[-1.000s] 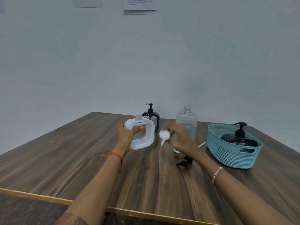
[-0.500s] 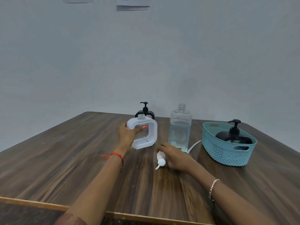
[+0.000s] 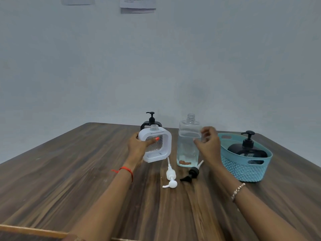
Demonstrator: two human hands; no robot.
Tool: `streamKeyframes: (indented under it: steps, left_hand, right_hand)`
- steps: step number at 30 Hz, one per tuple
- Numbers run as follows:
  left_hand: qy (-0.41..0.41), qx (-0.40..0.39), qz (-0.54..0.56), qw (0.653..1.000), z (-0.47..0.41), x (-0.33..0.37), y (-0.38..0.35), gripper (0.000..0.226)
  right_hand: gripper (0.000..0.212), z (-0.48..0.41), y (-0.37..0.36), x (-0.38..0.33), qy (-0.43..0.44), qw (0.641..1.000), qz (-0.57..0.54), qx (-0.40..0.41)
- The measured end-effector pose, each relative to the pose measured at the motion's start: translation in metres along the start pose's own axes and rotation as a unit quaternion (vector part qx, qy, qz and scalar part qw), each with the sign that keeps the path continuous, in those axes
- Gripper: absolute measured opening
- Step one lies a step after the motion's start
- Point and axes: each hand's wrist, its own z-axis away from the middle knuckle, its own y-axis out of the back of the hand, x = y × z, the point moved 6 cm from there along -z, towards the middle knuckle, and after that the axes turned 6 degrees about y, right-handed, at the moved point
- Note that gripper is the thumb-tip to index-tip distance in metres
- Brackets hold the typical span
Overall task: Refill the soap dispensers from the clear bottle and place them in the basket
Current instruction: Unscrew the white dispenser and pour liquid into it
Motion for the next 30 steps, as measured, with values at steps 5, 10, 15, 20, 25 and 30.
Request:
streamKeyframes:
  steps: [5,10,15,20,25,30]
  left_hand:
    - [-0.008,-0.010,0.016,1.000,-0.005,0.001,-0.004,0.044]
    - [-0.008,-0.038,0.025,0.999,-0.007,0.002,-0.012,0.037]
    - [-0.018,-0.057,0.010,0.998,-0.011,0.003,-0.017,0.033]
    - [-0.028,-0.048,0.002,0.998,-0.015,0.005,-0.015,0.046]
    - [-0.058,-0.023,-0.019,0.998,-0.011,0.016,-0.012,0.048]
    - [-0.098,0.036,-0.065,0.992,-0.004,0.023,-0.009,0.052]
  right_hand:
    - [0.086,-0.023,-0.017,0.046,-0.175,0.976,-0.063,-0.110]
    - [0.053,-0.025,-0.039,0.055,-0.200,0.957,-0.124,-0.170]
    - [0.063,-0.027,-0.044,0.051,-0.191,0.969,-0.082,-0.137]
    - [0.063,-0.026,-0.039,0.029,-0.144,0.985,-0.008,-0.098]
    - [0.061,-0.039,-0.041,0.000,-0.092,0.986,0.023,-0.138]
    - [0.071,-0.057,-0.043,-0.023,0.001,0.985,0.103,-0.138]
